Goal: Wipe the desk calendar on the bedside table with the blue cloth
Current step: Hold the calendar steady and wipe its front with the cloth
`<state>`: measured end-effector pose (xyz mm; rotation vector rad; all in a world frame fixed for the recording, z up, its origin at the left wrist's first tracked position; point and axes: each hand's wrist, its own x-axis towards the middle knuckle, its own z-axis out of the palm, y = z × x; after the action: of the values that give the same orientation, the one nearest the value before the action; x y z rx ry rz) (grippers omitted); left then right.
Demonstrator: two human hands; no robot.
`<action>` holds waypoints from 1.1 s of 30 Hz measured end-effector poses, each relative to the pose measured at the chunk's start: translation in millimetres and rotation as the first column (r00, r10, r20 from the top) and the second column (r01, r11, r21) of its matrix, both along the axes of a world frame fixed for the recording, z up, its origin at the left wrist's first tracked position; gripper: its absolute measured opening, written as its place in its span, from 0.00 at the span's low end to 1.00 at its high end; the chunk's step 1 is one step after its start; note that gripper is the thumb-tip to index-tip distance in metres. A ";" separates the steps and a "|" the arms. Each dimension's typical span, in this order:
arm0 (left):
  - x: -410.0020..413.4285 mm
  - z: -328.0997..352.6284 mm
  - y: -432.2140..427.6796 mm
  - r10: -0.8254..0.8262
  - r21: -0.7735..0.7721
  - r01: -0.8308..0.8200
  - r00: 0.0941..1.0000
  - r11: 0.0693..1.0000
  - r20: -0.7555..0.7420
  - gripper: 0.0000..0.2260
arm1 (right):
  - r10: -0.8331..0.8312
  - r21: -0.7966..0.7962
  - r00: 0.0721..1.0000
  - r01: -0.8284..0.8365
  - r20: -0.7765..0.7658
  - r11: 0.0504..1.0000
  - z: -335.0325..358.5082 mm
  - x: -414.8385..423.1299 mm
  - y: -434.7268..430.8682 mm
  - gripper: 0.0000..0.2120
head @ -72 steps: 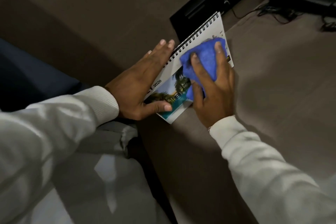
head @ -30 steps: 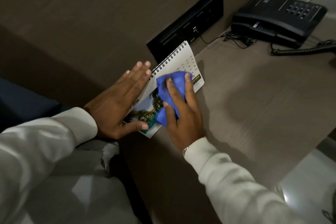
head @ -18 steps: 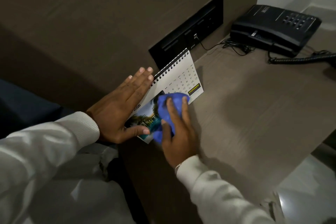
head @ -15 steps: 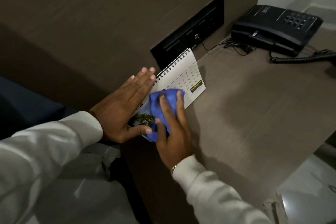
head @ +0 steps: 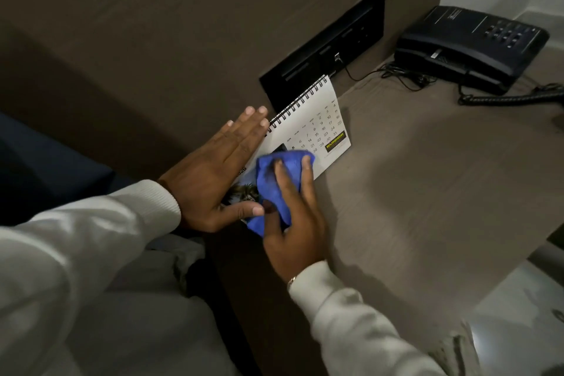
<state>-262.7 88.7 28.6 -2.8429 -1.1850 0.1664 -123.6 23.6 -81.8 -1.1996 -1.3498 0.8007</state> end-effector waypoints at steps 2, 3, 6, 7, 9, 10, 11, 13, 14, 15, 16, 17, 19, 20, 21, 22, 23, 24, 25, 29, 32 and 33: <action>0.8 1.0 0.7 0.005 -0.001 -0.005 1.000 1.000 0.002 0.47 | -0.046 0.033 0.998 0.048 -0.049 0.998 6.9 6.2 16.8 0.27; 0.9 1.5 1.2 0.005 -0.002 -0.005 1.000 1.000 0.002 0.47 | -0.074 0.031 0.995 0.076 -0.066 0.997 9.7 11.4 27.8 0.26; 1.4 1.4 3.7 -0.002 -0.005 0.002 1.000 1.000 0.004 0.47 | -0.132 -0.041 0.990 0.130 -0.057 0.991 9.3 33.7 57.8 0.26; 0.9 1.3 3.3 -0.002 -0.008 0.002 1.000 1.000 0.002 0.48 | -0.143 -0.093 0.989 0.139 -0.036 0.986 6.7 38.8 60.5 0.26; 1.3 2.1 3.3 0.005 -0.014 -0.005 1.000 1.000 -0.011 0.48 | -0.141 -0.176 0.990 0.139 0.000 0.975 1.1 43.2 54.0 0.26; 1.8 2.5 2.9 0.012 -0.015 -0.012 1.000 1.000 -0.019 0.48 | -0.118 -0.182 0.993 0.119 0.018 0.976 -2.8 40.4 44.9 0.27; 2.4 2.9 2.7 0.017 -0.014 -0.017 1.000 1.000 -0.026 0.48 | -0.077 -0.177 0.997 0.081 0.026 0.981 -4.9 35.5 34.4 0.27; 2.6 2.7 2.1 0.022 -0.010 -0.022 0.999 1.000 -0.029 0.48 | 0.008 -0.170 1.000 -0.012 -0.023 0.985 -0.8 25.0 17.9 0.28; 2.3 2.2 1.6 0.020 -0.007 -0.020 0.999 1.000 -0.026 0.48 | 0.019 -0.153 0.998 -0.028 -0.057 0.988 6.0 22.4 16.6 0.28; 1.8 1.5 1.3 0.017 -0.005 -0.017 1.000 1.000 -0.023 0.48 | -0.007 -0.114 0.996 -0.003 -0.084 0.994 14.8 22.2 21.4 0.28; 1.5 1.0 1.5 0.015 -0.004 -0.015 1.000 1.000 -0.022 0.48 | -0.061 -0.064 0.992 0.055 -0.106 0.996 24.2 23.6 31.4 0.27; 1.6 0.7 2.0 0.016 -0.005 -0.017 1.000 1.000 -0.023 0.48 | -0.124 -0.033 0.985 0.121 -0.123 0.992 33.4 26.4 44.7 0.26; 1.7 1.0 3.0 0.021 -0.013 -0.021 0.999 1.000 -0.026 0.48 | -0.220 -0.065 0.965 0.212 -0.141 0.975 48.1 33.3 72.3 0.26; 1.9 1.6 3.3 0.025 -0.016 -0.025 0.999 1.000 -0.022 0.48 | -0.239 -0.098 0.961 0.226 -0.138 0.969 50.2 36.4 81.7 0.26; 2.2 2.0 3.4 0.029 -0.020 -0.029 0.999 0.999 -0.015 0.48 | -0.244 -0.137 0.962 0.227 -0.121 0.964 48.1 38.6 86.2 0.26; 2.2 2.2 3.1 0.031 -0.025 -0.031 0.999 0.999 -0.010 0.48 | -0.240 -0.189 0.967 0.220 -0.087 0.957 42.2 40.1 85.3 0.27; 2.4 2.5 3.4 0.033 -0.028 -0.033 0.999 0.999 -0.007 0.48 | -0.225 -0.245 0.973 0.208 -0.045 0.947 33.9 41.6 80.9 0.27; 2.5 2.5 3.4 0.035 -0.030 -0.036 0.999 0.999 -0.007 0.48 | -0.202 -0.295 0.979 0.191 -0.007 0.936 23.9 42.5 73.4 0.27; 2.5 2.2 3.2 0.037 -0.033 -0.037 0.999 0.999 -0.007 0.49 | -0.174 -0.331 0.985 0.169 0.015 0.928 14.8 43.1 64.7 0.27; 1.7 0.5 2.6 0.028 -0.032 -0.028 1.000 0.999 -0.010 0.48 | -0.125 -0.262 0.990 0.105 -0.062 0.959 14.3 43.4 51.8 0.26; 1.4 1.0 3.1 0.020 -0.023 -0.021 1.000 1.000 -0.011 0.48 | -0.163 -0.133 0.978 0.145 -0.132 0.980 34.5 40.1 72.7 0.26; 1.8 1.8 3.5 0.021 -0.024 -0.022 1.000 0.999 -0.013 0.48 | -0.188 -0.120 0.972 0.172 -0.141 0.978 39.3 39.1 80.5 0.26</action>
<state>-260.9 92.1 30.4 -2.8458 -1.2198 0.2015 -84.5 104.1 -42.5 -1.2980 -1.0683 0.8249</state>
